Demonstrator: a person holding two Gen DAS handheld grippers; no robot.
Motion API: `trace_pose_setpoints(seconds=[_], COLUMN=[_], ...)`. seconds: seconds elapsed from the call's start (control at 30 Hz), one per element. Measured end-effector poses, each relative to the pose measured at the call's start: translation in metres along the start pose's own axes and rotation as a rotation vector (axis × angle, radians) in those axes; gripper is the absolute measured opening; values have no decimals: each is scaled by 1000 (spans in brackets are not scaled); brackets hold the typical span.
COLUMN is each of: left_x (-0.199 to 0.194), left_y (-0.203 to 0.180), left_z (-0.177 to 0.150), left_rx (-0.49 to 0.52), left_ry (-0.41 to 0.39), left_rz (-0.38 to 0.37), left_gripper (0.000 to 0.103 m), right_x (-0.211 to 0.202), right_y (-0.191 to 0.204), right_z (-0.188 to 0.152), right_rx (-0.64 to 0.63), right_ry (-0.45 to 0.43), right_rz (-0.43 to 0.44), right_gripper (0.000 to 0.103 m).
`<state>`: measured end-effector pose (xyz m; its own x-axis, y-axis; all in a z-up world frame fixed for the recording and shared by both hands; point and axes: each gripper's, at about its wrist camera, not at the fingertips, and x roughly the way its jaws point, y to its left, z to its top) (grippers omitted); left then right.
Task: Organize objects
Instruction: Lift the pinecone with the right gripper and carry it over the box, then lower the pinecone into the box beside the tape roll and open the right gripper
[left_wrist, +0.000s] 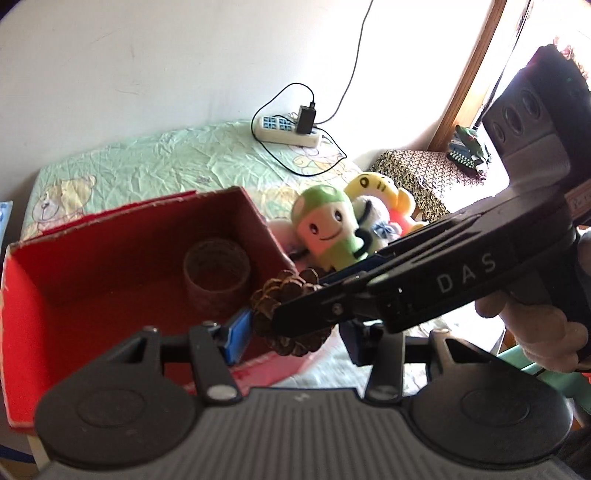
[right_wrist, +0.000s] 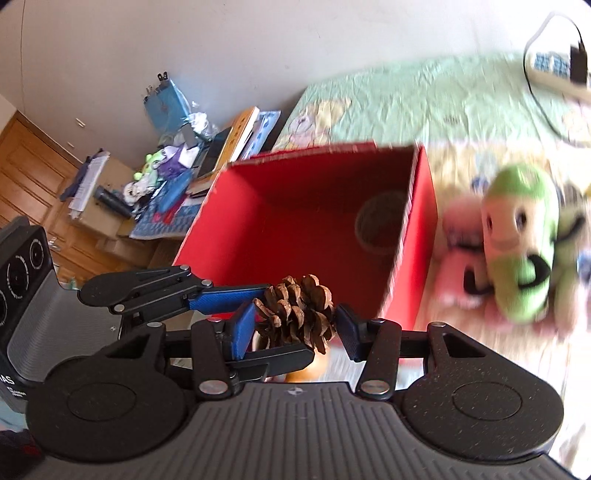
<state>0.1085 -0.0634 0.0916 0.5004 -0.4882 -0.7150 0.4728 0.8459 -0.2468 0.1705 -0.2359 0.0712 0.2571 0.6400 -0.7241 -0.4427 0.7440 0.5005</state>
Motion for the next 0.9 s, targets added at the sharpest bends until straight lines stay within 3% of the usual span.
trace_pose_setpoints(seconds=[0.23,0.4,0.5,0.67,0.9], left_x=[26,54,62,70,61], left_y=[61,88,94,96,101], left_z=[2,-6,-11,-19,-27], left_rx=[-115,-203,-210,-189,-150], left_ry=[25,87,116,165,168], left_rz=[-106,-181,-205,-216,-206], left_gripper=[47,47,46,46,49], right_x=[53,88,104,140,167], right_y=[10,2,3,14,26], right_z=[31,48,55,56,49], right_rx=[-5,-14,-32,-107,-222], right_ry=[56,167,244,370,426], right_rz=[-112,-195,-268,-378,-468], right_gripper=[51,50,42,42,42])
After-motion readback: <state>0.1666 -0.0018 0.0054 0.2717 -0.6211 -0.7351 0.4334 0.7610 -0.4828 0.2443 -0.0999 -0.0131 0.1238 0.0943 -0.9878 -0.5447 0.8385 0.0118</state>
